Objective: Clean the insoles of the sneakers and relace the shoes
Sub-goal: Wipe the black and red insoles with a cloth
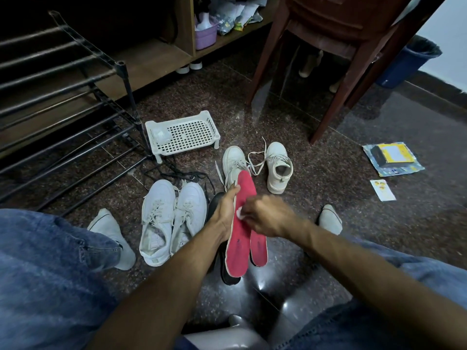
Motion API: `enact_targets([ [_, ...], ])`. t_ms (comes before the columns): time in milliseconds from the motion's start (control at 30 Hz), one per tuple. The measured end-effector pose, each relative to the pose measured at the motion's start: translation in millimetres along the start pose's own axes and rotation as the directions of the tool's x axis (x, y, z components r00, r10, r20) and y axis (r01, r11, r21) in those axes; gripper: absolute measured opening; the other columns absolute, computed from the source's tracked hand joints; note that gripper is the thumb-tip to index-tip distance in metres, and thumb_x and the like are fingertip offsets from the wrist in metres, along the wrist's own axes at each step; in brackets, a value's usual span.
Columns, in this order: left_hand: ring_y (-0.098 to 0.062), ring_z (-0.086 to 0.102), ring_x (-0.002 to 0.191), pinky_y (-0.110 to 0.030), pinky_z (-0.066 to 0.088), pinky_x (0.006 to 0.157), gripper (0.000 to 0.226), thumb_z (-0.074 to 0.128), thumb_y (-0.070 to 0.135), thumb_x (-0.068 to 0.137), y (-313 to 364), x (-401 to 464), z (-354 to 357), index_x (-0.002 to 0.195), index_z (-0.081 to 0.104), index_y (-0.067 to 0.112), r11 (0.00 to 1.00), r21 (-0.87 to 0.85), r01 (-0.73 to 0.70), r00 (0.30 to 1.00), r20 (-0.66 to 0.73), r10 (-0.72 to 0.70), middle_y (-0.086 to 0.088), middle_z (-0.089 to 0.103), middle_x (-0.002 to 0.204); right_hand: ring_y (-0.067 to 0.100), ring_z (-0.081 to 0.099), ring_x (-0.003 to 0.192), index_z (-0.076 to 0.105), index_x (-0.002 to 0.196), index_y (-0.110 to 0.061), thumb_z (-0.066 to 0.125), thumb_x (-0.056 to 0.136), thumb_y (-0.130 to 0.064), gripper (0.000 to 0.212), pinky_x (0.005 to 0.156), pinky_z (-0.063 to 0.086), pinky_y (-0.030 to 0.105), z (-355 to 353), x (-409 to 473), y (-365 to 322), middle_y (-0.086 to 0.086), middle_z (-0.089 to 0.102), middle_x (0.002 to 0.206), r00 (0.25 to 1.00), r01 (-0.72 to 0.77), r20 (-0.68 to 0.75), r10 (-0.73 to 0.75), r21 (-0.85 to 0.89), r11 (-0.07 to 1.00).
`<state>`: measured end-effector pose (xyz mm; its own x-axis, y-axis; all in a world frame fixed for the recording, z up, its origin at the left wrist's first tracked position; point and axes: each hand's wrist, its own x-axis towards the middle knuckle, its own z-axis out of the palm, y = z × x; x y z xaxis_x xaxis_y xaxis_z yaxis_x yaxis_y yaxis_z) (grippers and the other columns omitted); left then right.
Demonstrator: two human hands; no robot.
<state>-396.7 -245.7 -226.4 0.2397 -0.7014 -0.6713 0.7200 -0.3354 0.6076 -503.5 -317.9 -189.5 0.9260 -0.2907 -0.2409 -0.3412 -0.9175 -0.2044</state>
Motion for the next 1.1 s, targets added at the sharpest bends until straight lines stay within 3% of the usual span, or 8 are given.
enact_targets([
  [133, -0.017, 0.055, 0.046, -0.024, 0.045, 0.05, 0.043, 0.04, 0.045, 0.097, -11, 7, -6, 0.08, 0.062, 0.012, 0.998, 0.018, 0.062, 0.996, -0.059, -0.061, -0.005, 0.061, 0.06, 0.031, 0.063, 0.092, 0.065, 0.1, -0.02, 0.048, 0.093, -0.036, 0.025, 0.068, 0.044, 0.038, 9, -8, -11, 0.001, 0.063, 0.107, 0.995, 0.065, 0.085, -0.056, -0.11, 0.992],
  [267, -0.027, 0.059, 0.054, -0.031, 0.05, 0.056, 0.052, 0.036, 0.049, 0.096, -18, 6, -1, 0.086, 0.067, 0.008, 0.995, 0.011, 0.095, 0.994, 0.044, -0.095, -0.014, 0.063, 0.065, 0.033, 0.064, 0.097, 0.065, 0.102, -0.026, 0.053, 0.088, -0.038, 0.022, 0.069, 0.044, 0.035, -3, 17, 19, 0.007, 0.066, 0.107, 0.968, -0.252, -0.023, 0.252, -0.011, 0.968],
  [367, -0.032, 0.06, 0.061, -0.035, 0.05, 0.062, 0.054, 0.039, 0.051, 0.093, -11, 6, 0, 0.089, 0.069, 0.006, 0.997, -0.002, 0.072, 0.994, 0.081, -0.072, -0.02, 0.064, 0.072, 0.033, 0.062, 0.101, 0.062, 0.107, -0.029, 0.054, 0.087, -0.03, 0.021, 0.074, 0.046, 0.036, -7, 22, 22, 0.005, 0.065, 0.113, 0.925, -0.35, -0.12, 0.362, 0.109, 0.93],
  [533, -0.028, 0.056, 0.056, -0.032, 0.047, 0.059, 0.052, 0.039, 0.047, 0.094, -6, -1, 4, 0.08, 0.066, 0.004, 0.996, 0.06, 0.065, 0.99, 0.118, -0.072, -0.016, 0.06, 0.066, 0.036, 0.062, 0.099, 0.067, 0.103, -0.027, 0.058, 0.085, -0.028, 0.021, 0.077, 0.047, 0.036, 0, 27, 16, 0.009, 0.069, 0.108, 0.752, -0.507, -0.248, 0.611, 0.374, 0.776],
  [700, -0.026, 0.059, 0.055, -0.032, 0.048, 0.059, 0.045, 0.042, 0.043, 0.093, -6, 1, 2, 0.089, 0.069, 0.008, 0.998, 0.029, 0.047, 0.994, 0.098, -0.049, -0.016, 0.063, 0.068, 0.023, 0.06, 0.09, 0.067, 0.1, -0.022, 0.058, 0.091, -0.041, 0.023, 0.065, 0.038, 0.032, 10, 16, 13, -0.002, 0.06, 0.093, 0.899, -0.266, -0.256, 0.356, 0.325, 0.907],
  [867, -0.026, 0.062, 0.054, -0.032, 0.049, 0.06, 0.056, 0.038, 0.051, 0.095, -16, -3, 5, 0.089, 0.068, 0.004, 0.991, 0.095, 0.092, 0.991, 0.089, -0.1, -0.016, 0.065, 0.066, 0.025, 0.063, 0.095, 0.07, 0.099, -0.027, 0.063, 0.088, -0.032, 0.014, 0.074, 0.047, 0.034, 5, 17, 28, -0.003, 0.067, 0.105, 0.827, -0.381, -0.297, 0.478, 0.331, 0.863],
  [1033, -0.022, 0.061, 0.052, -0.028, 0.05, 0.057, 0.047, 0.04, 0.044, 0.096, -13, -1, 4, 0.087, 0.067, 0.008, 0.995, 0.055, 0.08, 0.994, 0.073, -0.084, -0.011, 0.065, 0.062, 0.031, 0.064, 0.08, 0.067, 0.087, -0.017, 0.058, 0.086, -0.024, 0.012, 0.056, 0.037, 0.033, 6, 2, 10, 0.002, 0.063, 0.087, 0.964, -0.058, -0.255, 0.08, 0.091, 0.994],
  [1100, -0.025, 0.059, 0.05, -0.03, 0.049, 0.057, 0.049, 0.039, 0.044, 0.096, -11, -2, 2, 0.084, 0.066, 0.006, 0.995, 0.083, 0.062, 0.994, 0.09, -0.069, -0.013, 0.063, 0.06, 0.032, 0.064, 0.084, 0.068, 0.091, -0.018, 0.056, 0.089, -0.026, 0.014, 0.057, 0.036, 0.033, 2, 1, 9, 0.002, 0.064, 0.093, 0.954, -0.108, -0.276, 0.117, 0.05, 0.993],
])
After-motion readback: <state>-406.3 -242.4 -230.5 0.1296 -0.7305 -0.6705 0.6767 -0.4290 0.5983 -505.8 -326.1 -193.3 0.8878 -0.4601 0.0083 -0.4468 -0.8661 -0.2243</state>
